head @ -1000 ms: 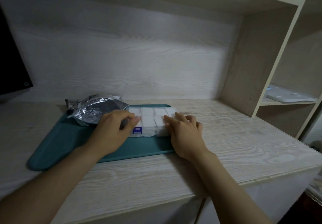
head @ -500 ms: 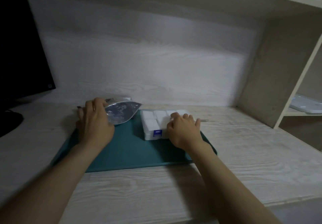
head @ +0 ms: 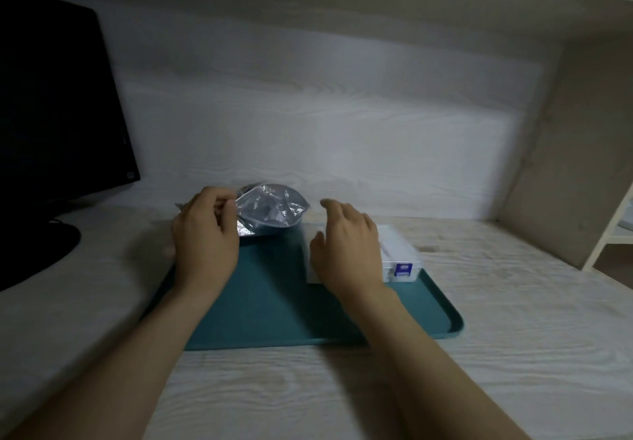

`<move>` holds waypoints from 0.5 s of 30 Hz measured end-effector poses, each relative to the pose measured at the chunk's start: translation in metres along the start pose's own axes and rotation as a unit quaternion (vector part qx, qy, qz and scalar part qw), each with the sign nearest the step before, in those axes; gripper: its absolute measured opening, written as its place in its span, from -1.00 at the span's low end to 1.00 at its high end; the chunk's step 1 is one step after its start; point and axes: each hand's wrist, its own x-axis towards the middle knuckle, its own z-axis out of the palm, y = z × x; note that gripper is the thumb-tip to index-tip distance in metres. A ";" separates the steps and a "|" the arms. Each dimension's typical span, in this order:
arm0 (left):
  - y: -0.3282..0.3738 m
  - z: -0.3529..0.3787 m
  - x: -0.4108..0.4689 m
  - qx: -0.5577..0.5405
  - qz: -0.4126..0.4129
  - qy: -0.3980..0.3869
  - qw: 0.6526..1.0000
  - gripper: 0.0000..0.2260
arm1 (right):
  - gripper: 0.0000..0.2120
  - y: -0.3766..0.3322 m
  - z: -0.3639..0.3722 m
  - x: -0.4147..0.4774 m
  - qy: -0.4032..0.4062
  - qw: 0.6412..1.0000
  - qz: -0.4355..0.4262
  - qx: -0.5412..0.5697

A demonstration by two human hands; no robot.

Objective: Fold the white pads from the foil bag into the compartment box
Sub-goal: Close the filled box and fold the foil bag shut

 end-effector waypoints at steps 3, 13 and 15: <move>0.012 -0.005 0.003 -0.024 0.064 0.020 0.997 -0.93 | -0.20 -0.007 0.005 0.005 -0.024 0.996 -0.081 0.040; 0.035 -0.005 -0.009 -0.063 0.159 -0.051 0.984 -0.81 | -0.51 -0.014 0.019 0.007 0.093 0.969 -0.191 0.129; 0.036 -0.006 -0.009 -0.061 0.165 -0.036 0.984 -0.84 | -0.71 -0.009 0.019 0.007 0.112 0.968 -0.183 0.126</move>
